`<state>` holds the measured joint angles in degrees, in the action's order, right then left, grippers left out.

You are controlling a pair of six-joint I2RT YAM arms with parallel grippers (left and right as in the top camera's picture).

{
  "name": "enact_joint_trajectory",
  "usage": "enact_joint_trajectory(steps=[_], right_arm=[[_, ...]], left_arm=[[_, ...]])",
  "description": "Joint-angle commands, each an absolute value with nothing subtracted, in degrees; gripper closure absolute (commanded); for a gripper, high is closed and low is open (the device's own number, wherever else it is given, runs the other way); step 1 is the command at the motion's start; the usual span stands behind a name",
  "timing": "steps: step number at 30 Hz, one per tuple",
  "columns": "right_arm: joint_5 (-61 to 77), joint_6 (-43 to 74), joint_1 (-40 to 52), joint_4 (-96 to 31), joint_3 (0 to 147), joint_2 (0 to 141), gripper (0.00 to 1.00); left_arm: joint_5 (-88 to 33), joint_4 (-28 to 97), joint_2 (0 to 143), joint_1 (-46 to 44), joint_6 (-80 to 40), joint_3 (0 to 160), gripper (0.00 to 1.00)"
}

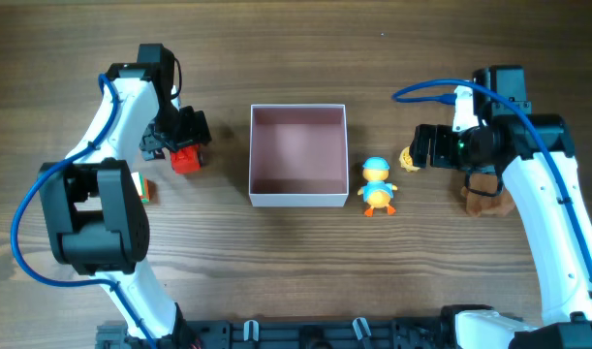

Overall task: Pack container
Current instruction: 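Lower the left gripper onto the red toy truck and grasp it, then carry the red truck into the white box and release it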

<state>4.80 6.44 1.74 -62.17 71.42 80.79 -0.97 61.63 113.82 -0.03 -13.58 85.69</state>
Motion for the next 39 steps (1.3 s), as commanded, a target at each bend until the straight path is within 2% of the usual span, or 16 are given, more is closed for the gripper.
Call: enact_joint_trajectory(steps=[1, 16, 19, 22, 25, 28, 31, 38, 39], right_arm=[[3.0, 7.5, 2.0, -62.4, 72.8, 81.0, 0.00], [3.0, 7.5, 2.0, -62.8, 72.8, 81.0, 0.00], [3.0, 7.5, 2.0, -62.8, 72.8, 81.0, 0.00], [2.7, 7.5, 2.0, -62.8, 72.8, 81.0, 0.00], [2.5, 7.5, 2.0, -62.8, 72.8, 81.0, 0.00], [2.5, 7.4, 2.0, -62.6, 72.8, 81.0, 0.00], [2.6, 7.5, 2.0, -62.6, 72.8, 81.0, 0.00], [2.0, 7.5, 2.0, -62.4, 72.8, 81.0, 0.00], [1.5, 7.5, 2.0, -62.4, 72.8, 81.0, 0.00]], left_arm=[[0.3, 61.5, 114.6, 0.3, -11.9, 86.3, 0.12], [2.5, 61.2, 117.4, 0.3, -10.7, 86.2, 0.09], [2.5, 60.4, 117.4, 0.3, -10.7, 86.2, 0.14], [2.5, 60.4, 117.4, 0.3, -10.7, 86.2, 0.30], [2.5, 60.4, 117.4, 0.3, -10.7, 86.2, 0.40], [2.5, 60.4, 117.4, 0.3, -10.7, 86.2, 0.45], [2.4, 60.5, 117.4, 0.3, -10.7, 86.2, 0.58], [2.4, 61.6, 117.2, 0.0, -10.7, 86.8, 0.96], [2.4, 62.9, 116.9, -0.3, -10.9, 87.8, 0.96]])
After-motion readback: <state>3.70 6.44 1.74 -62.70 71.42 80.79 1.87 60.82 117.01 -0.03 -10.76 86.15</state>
